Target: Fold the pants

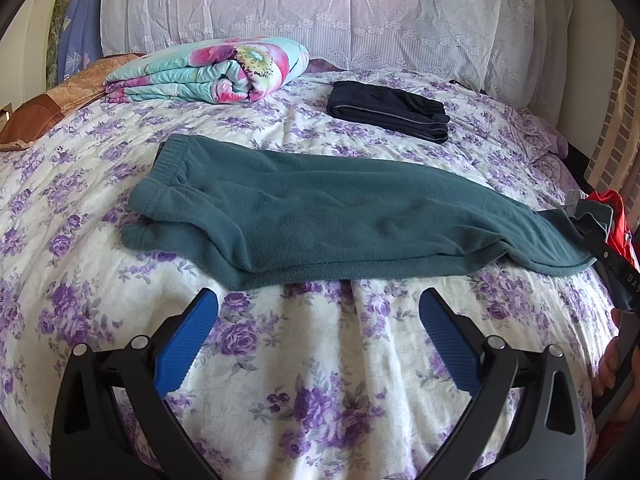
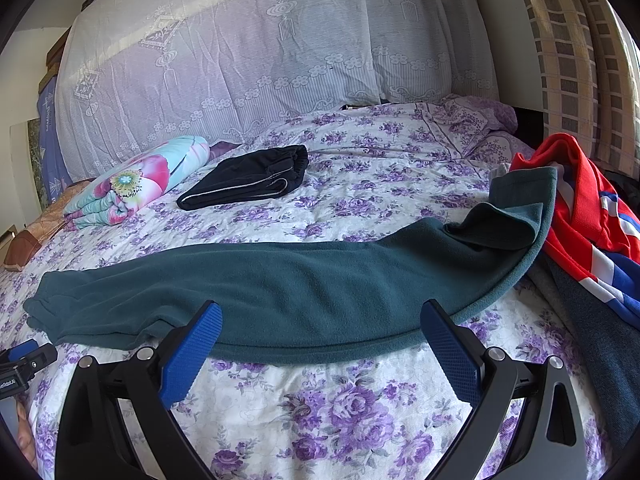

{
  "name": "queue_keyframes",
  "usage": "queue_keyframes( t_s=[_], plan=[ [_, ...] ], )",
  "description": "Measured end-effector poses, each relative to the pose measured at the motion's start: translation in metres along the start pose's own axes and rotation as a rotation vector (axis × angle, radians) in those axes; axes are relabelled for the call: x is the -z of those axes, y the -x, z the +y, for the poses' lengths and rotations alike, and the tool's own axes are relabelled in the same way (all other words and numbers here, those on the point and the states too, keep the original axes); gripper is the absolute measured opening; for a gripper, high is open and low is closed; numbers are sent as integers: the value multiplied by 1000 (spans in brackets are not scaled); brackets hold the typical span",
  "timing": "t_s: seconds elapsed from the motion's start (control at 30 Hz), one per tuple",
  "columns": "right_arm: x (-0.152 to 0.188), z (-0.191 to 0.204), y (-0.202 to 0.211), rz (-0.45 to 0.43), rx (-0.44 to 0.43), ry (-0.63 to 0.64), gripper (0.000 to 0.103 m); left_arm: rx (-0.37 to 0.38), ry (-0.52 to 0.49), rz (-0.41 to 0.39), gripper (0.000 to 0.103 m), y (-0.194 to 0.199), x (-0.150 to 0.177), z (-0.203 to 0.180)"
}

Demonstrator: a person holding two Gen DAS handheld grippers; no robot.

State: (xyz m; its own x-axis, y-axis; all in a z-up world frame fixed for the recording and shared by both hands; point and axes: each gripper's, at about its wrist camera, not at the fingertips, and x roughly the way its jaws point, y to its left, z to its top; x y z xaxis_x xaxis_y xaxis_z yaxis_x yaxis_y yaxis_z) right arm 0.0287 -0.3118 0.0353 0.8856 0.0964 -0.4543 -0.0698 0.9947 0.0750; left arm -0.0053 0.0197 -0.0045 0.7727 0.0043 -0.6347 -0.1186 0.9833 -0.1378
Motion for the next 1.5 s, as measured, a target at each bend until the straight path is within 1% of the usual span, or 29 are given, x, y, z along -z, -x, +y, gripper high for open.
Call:
queue_keyframes(
  t_s=[0.37, 0.53, 0.63, 0.7, 0.8, 0.87, 0.97, 1.03, 1.1, 1.17, 1.3, 1.33, 1.37, 1.47, 1.5],
  plan=[
    [-2, 1, 1, 1, 0, -1, 100, 15, 20, 19, 98, -4, 0, 3],
    [2, -2, -4, 3, 2, -4, 100, 42, 82, 41, 98, -7, 0, 12],
    [0, -1, -3, 3, 1, -3, 100, 80, 141, 80, 98, -14, 0, 22],
    [0, -1, -4, 4, 2, -3, 100, 104, 180, 83, 98, -15, 0, 28],
    [-2, 0, -3, 4, 2, -2, 100, 108, 182, 80, 98, -15, 1, 27],
    [-2, 0, -4, 4, 2, -3, 100, 113, 183, 94, 98, -17, 0, 26],
    [-4, 1, -5, 13, -7, -9, 100, 155, 216, 147, 98, -23, -3, 39],
    [0, -9, -8, 49, -51, -39, 100, 203, 240, 180, 98, -26, -8, 49],
    [5, -22, -12, 103, -113, -101, 100, 261, 265, 217, 98, -26, -12, 57],
    [10, -37, -12, 162, -197, -185, 100, 319, 293, 245, 98, -24, -13, 66],
    [23, -69, -18, 283, -298, -357, 100, 440, 410, 267, 98, -13, -14, 94],
    [23, -76, -21, 295, -317, -398, 100, 458, 440, 270, 98, -11, -15, 100],
    [23, -84, -23, 299, -329, -436, 100, 475, 492, 269, 98, -9, -15, 109],
    [13, -100, -34, 319, -325, -503, 100, 515, 607, 270, 98, -6, -17, 129],
    [9, -105, -42, 337, -314, -526, 100, 544, 647, 276, 98, -6, -17, 135]
  ],
)
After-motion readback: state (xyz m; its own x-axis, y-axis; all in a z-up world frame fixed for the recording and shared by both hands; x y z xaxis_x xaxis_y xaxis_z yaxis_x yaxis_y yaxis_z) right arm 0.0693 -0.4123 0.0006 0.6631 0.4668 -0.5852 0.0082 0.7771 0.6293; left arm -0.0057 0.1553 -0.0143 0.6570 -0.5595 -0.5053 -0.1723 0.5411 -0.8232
